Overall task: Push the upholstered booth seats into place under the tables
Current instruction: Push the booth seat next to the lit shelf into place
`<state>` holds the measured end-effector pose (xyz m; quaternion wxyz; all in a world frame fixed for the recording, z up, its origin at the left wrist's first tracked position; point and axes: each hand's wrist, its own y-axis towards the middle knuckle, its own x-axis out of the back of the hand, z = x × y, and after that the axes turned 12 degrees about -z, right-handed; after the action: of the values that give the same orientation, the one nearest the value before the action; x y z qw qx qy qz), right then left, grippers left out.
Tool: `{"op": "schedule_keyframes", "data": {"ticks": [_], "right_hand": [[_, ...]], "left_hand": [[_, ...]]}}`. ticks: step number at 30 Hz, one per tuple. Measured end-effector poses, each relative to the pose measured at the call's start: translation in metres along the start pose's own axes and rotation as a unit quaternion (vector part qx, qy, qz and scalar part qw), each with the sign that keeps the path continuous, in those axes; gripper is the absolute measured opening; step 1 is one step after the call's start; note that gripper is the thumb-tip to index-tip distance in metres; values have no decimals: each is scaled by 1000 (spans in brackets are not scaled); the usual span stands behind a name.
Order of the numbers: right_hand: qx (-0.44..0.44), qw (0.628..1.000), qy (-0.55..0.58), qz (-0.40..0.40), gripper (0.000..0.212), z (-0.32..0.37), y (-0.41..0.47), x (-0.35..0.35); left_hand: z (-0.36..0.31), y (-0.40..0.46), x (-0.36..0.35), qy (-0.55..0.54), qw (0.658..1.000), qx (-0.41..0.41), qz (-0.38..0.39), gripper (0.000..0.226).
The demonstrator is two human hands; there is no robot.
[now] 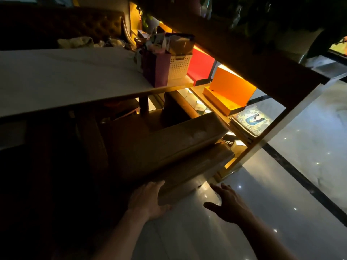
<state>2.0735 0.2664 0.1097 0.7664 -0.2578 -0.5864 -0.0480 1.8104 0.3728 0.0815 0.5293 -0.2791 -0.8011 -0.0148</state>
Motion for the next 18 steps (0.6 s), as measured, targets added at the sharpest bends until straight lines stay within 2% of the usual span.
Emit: {"op": "schedule_keyframes", "data": {"ticks": [4,8,11,18], "right_hand": [[55,998,-5,16,88,-20,72,-11],[148,988,-48,-1,89,-44,143,-16],[171,983,-58,-14,96,-58,187,-27],[240,966,-86,-32,115,-63,245,-59]], "left_hand": [[-9,32,-24,-4,998,56,-17,96],[-17,60,-55,6,989,134,-55,95],[-13,75,-78,29,980,181,-76,94],[6,71,-110,92,954,233,-166,93]]}}
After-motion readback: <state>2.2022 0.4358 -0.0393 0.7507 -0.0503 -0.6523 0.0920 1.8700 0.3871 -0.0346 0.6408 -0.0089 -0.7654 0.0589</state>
